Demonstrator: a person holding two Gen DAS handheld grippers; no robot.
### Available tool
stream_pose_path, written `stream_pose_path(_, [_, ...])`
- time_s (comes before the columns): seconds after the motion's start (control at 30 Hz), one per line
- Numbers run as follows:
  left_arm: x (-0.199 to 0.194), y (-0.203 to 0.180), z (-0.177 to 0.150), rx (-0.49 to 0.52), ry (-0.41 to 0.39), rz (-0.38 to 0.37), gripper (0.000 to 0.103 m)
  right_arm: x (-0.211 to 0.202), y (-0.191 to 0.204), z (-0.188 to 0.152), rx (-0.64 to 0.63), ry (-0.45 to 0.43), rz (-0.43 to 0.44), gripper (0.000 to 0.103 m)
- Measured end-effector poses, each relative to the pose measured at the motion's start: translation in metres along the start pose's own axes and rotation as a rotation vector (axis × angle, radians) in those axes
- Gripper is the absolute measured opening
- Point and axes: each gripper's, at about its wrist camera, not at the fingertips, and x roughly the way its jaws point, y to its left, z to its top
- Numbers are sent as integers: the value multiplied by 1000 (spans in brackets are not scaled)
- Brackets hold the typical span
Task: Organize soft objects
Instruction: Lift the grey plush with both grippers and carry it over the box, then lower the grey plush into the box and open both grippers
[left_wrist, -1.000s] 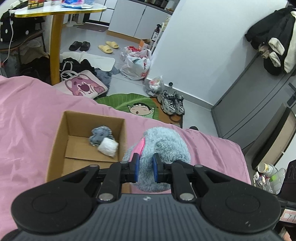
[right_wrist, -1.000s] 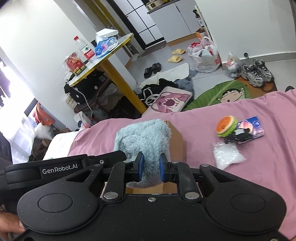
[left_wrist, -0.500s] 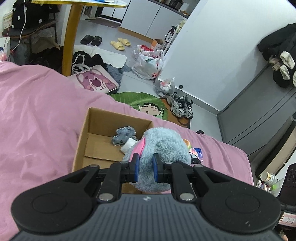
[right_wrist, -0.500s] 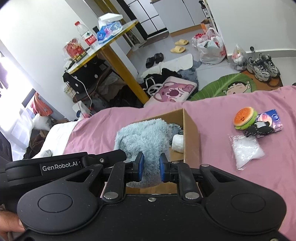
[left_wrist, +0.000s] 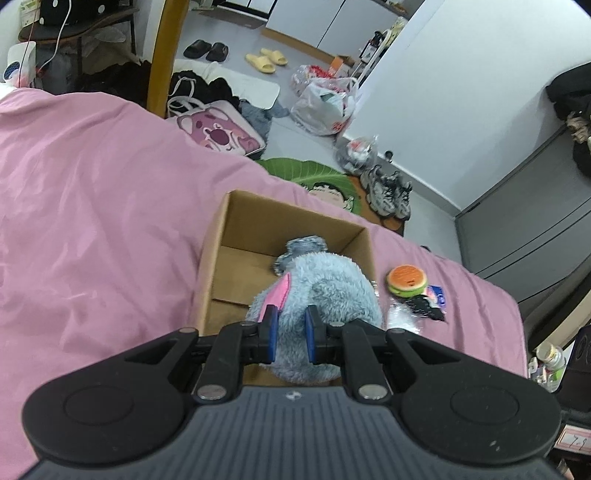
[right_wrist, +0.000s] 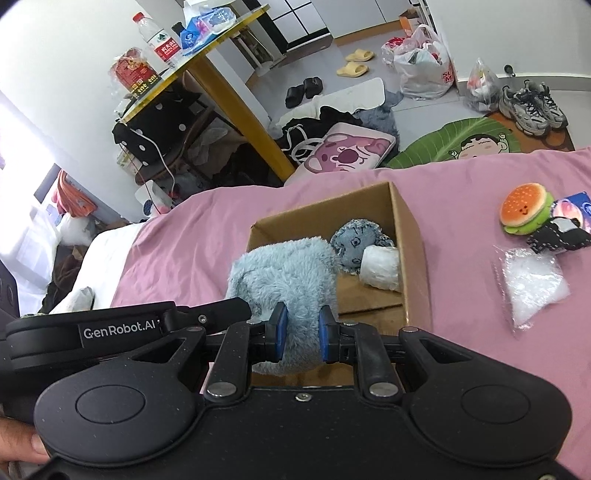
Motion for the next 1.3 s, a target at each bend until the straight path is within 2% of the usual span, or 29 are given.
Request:
stream_pose_path(0.47, [28,7,23,-12,18,52,15,22,-5,15,27,13,-1,18])
stream_pose_path(0.53, [30,7,25,-12,19,58,15,25,-4,17,30,18,-5,23])
stream_pose_path(0.77, [33,3,33,-7,36,88,17,19,-8,16,51,11,-16,28])
stream_pose_path(0.93, [29,-5,34,16,37,134,20,5,-11,13,49,-7,-22,43])
stream_pose_path(1.03, [24,-8,34,11,35,150,25,-4,-14,13,50,-19,-25,51])
stream_pose_path(1.1, [21,-10,33,13,31,163,30,-12,-15,12,47,-35,-25,56])
stream_pose_path(1.17, [18,-12,31,11,29,181,40,-21,-18,13,44,-54,-25,63])
stream_pose_path(1.23, [14,-14,28,2,24,194,46,-30,-22,13,46,-79,-23,75])
stream_pose_path(1.3, [11,-16,26,-8,22,205,55,-40,-25,12,38,-101,-12,81])
